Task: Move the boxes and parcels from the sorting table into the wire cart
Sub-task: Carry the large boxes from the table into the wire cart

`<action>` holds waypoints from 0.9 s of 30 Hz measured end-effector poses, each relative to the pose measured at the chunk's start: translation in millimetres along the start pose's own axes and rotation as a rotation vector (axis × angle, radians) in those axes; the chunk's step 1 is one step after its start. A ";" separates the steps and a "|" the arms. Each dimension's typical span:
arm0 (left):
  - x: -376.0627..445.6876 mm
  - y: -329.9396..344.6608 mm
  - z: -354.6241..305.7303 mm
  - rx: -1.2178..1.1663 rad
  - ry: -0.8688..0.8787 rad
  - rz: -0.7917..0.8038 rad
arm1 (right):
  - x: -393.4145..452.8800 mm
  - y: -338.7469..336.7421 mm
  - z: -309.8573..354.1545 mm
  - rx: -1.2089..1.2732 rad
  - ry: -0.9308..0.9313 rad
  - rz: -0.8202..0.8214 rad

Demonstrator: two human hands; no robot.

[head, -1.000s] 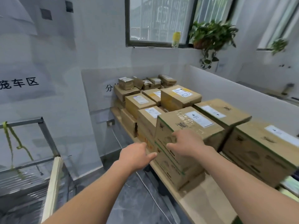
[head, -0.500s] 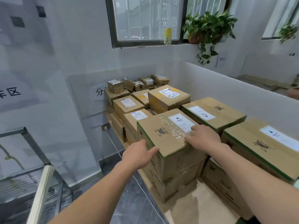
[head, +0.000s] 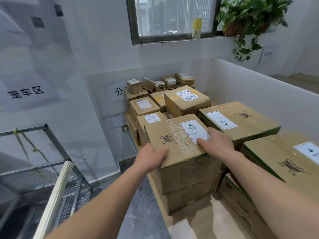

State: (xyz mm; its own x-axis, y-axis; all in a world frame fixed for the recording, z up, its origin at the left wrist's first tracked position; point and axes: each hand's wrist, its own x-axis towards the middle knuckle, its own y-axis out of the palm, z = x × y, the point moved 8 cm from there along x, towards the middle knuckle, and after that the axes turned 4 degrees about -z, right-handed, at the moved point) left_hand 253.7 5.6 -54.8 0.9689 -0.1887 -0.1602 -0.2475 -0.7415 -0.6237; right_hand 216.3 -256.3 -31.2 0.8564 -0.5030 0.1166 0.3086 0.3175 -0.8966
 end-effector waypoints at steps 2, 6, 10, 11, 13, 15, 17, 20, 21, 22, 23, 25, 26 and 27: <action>-6.2 2.0 -0.6 -0.035 -0.004 -0.001 | -4.7 -0.7 -3.5 0.018 0.002 -0.026; -22.9 -4.3 -2.6 -0.064 0.027 -0.018 | -22.7 -10.3 -5.4 0.045 -0.013 -0.063; -48.1 -16.2 2.3 -0.119 0.029 -0.041 | -49.9 -26.5 -0.2 0.030 -0.017 -0.116; -55.7 -19.1 5.1 -0.135 0.035 -0.044 | -58.4 -30.8 1.7 0.023 -0.017 -0.132; -72.4 -25.3 12.3 -0.148 0.038 -0.047 | -79.2 -39.5 5.7 0.013 -0.016 -0.159; -92.6 -31.9 19.2 -0.150 0.056 -0.049 | -103.5 -47.4 10.4 -0.004 -0.018 -0.181; -114.3 -37.8 26.8 -0.150 0.074 -0.043 | -130.1 -53.7 13.9 -0.017 -0.012 -0.192; -147.7 -42.9 41.3 -0.156 0.089 -0.026 | -171.4 -58.8 15.2 -0.023 -0.003 -0.200; -159.1 -44.7 45.5 -0.158 0.094 -0.025 | -184.7 -60.0 14.7 -0.024 -0.001 -0.206; -170.7 -46.5 49.4 -0.157 0.096 -0.025 | -197.6 -60.6 13.8 -0.024 0.001 -0.209; -182.4 -48.0 52.6 -0.155 0.101 -0.027 | -209.7 -60.7 12.7 -0.021 0.002 -0.207; -203.6 -48.3 59.6 -0.157 0.104 -0.027 | -231.7 -60.4 9.0 -0.006 0.006 -0.200; -212.8 -46.3 64.1 -0.162 0.100 -0.023 | -242.1 -60.4 6.1 0.002 0.012 -0.196; -220.4 -42.9 69.5 -0.164 0.094 -0.014 | -251.9 -60.2 2.8 0.007 0.020 -0.193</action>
State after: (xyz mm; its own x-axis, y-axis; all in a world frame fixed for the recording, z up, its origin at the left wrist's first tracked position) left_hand 50.7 123.8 -46.0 0.9700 -0.2311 -0.0750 -0.2377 -0.8383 -0.4906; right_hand -16.8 -146.4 -5.3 0.7725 -0.5713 0.2773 0.4690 0.2188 -0.8556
